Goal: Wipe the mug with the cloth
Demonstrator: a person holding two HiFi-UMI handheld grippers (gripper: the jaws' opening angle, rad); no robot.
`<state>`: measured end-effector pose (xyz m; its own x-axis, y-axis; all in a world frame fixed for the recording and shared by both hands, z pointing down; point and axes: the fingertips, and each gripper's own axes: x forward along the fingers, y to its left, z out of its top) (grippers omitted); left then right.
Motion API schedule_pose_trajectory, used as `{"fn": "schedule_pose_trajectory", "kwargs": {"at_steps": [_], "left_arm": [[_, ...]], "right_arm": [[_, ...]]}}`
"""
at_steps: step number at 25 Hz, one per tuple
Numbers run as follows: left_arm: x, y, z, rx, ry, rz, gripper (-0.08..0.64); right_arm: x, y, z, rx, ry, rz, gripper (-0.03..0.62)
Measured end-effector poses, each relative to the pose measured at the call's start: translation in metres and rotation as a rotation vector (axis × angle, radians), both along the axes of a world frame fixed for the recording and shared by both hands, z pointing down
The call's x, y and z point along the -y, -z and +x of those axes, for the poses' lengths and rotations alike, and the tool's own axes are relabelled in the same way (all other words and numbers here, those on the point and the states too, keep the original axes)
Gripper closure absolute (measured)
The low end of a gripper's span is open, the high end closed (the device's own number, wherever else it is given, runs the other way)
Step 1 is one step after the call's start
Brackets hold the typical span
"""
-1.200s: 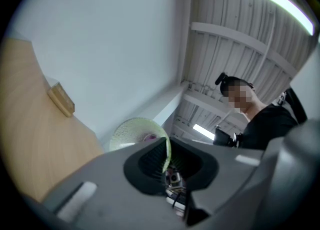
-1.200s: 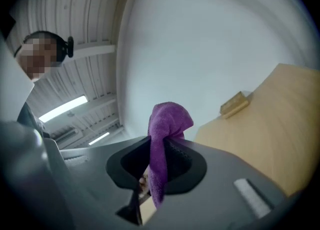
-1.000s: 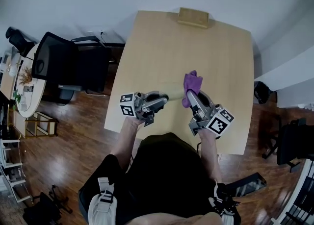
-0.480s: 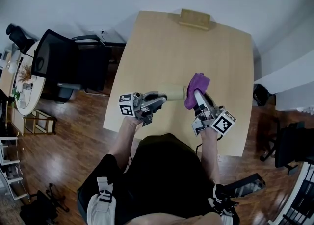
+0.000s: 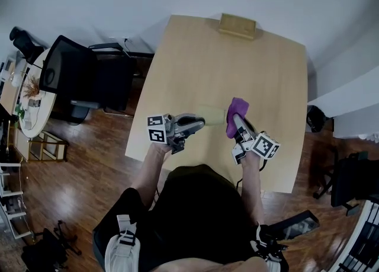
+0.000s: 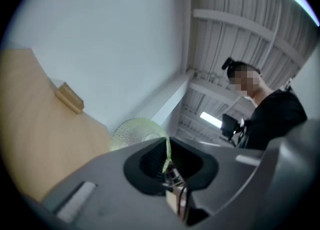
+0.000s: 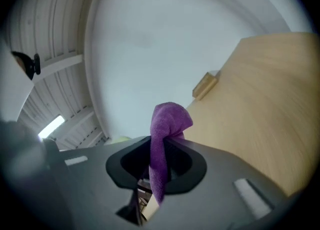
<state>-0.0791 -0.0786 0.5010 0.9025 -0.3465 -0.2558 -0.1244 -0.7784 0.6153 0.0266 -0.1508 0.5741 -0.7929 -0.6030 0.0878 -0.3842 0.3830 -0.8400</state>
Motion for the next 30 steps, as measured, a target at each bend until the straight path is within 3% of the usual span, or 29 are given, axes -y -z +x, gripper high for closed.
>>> {"fn": "schedule_pose_trajectory", "kwargs": {"at_steps": [3, 7, 12, 17, 20, 22, 26, 28, 30], "left_arm": [[0.016, -0.048, 0.003, 0.236, 0.034, -0.037, 0.518], [0.042, -0.086, 0.006, 0.362, 0.077, -0.072, 0.518], [0.074, -0.121, 0.010, 0.624, 0.068, -0.080, 0.518], [0.107, -0.147, 0.013, 0.872, 0.015, -0.037, 0.518], [0.130, -0.167, 0.013, 1.049, -0.020, -0.014, 0.518], [0.144, -0.182, 0.014, 1.148, -0.052, 0.008, 0.518], [0.170, -0.220, 0.018, 1.325, -0.129, 0.092, 0.518], [0.171, -0.236, 0.025, 1.393, -0.197, 0.098, 0.518], [0.172, -0.248, 0.031, 1.449, -0.259, 0.110, 0.517]], "right_arm": [[0.004, -0.002, 0.012, 0.055, -0.038, -0.013, 0.533], [0.014, -0.001, 0.029, 0.045, -0.069, 0.003, 0.534], [0.016, -0.011, 0.038, 0.060, -0.101, -0.027, 0.532], [0.012, -0.036, 0.039, 0.048, -0.143, -0.150, 0.533], [0.017, -0.036, 0.039, 0.047, -0.121, -0.105, 0.532], [0.017, -0.041, 0.041, 0.068, -0.137, -0.127, 0.532], [0.012, -0.063, 0.049, 0.025, -0.189, -0.217, 0.532], [0.010, -0.074, 0.053, 0.031, -0.215, -0.274, 0.532], [0.015, -0.069, 0.048, 0.065, -0.189, -0.231, 0.532]]}}
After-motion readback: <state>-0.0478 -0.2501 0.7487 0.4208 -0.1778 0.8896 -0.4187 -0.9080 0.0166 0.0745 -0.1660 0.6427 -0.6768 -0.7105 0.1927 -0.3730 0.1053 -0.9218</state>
